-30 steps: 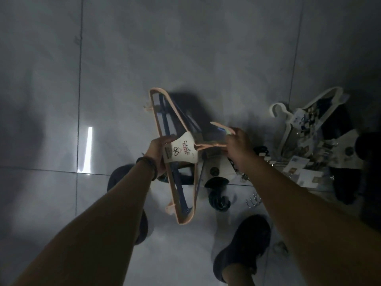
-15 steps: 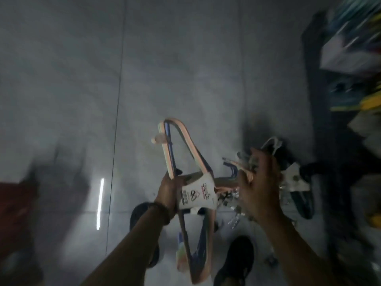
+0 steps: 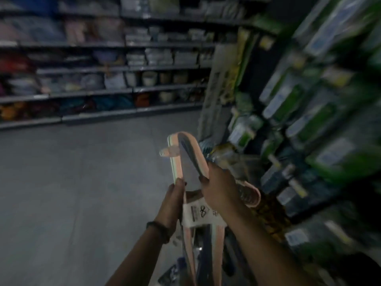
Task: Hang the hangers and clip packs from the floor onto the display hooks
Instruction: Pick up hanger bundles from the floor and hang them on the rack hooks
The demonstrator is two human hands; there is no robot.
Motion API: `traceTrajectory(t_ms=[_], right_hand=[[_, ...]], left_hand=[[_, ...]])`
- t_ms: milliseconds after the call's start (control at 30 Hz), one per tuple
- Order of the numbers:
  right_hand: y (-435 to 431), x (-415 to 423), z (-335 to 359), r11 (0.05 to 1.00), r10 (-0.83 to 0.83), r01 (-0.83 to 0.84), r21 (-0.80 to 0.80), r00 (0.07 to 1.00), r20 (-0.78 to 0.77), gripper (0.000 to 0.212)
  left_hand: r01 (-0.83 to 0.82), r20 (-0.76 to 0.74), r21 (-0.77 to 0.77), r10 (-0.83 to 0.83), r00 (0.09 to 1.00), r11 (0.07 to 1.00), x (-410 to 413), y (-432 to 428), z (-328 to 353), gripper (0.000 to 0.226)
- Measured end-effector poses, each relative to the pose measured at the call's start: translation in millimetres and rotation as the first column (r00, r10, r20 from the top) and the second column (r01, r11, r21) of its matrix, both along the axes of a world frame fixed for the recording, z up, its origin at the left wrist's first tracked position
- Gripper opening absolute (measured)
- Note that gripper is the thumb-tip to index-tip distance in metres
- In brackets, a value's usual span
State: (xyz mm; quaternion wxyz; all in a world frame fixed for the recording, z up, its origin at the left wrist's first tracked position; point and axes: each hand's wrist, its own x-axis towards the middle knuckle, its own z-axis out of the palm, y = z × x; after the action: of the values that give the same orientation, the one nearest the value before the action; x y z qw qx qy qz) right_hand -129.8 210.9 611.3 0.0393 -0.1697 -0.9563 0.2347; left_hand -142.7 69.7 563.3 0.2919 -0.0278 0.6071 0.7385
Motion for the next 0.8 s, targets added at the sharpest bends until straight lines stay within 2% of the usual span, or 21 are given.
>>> traceTrajectory(t_ms=[100,233,367,433,533,633,733,800], right_hand=[[34,44,72,0.994,-0.085,0.087,0.069,0.996,-0.038,0.028],[69,114,152,0.921,-0.265,0.281,0.269,0.960,-0.096,0.027],[94,199,211,0.773,-0.491,0.530,0.348,0.848,-0.200,0.033],[104,245,235,0.708,-0.574,0.646,0.286,0.762,-0.300,0.034],[112,320,269,0.599,-0.656,0.764,0.241,0.641,-0.399,0.018],[110,388,302,0.478,-0.697,0.825,0.302,0.566,-0.440,0.008],[108,445,334,0.353,-0.744,0.866,0.353,0.489,-0.455,0.009],[107,478,357,0.282,-0.764,0.885,0.369,0.440,-0.471,0.011]], left_hand=[[0.115,-0.119,-0.010,-0.116,0.986,0.993,11,37,58,0.081],[0.177,-0.319,-0.103,-0.201,0.926,0.979,35,80,117,0.071],[0.349,-0.418,-0.169,-0.388,0.821,0.922,57,119,150,0.067],[0.380,-0.550,-0.210,-0.430,0.716,0.901,72,138,164,0.060],[0.408,-0.778,-0.230,-0.418,0.468,0.884,102,166,195,0.045],[0.405,-0.867,-0.266,-0.401,0.296,0.875,134,190,237,0.019],[0.504,-0.927,-0.212,-0.336,0.168,0.837,172,209,286,0.014],[0.546,-0.958,-0.221,-0.284,0.034,0.808,201,222,321,0.010]])
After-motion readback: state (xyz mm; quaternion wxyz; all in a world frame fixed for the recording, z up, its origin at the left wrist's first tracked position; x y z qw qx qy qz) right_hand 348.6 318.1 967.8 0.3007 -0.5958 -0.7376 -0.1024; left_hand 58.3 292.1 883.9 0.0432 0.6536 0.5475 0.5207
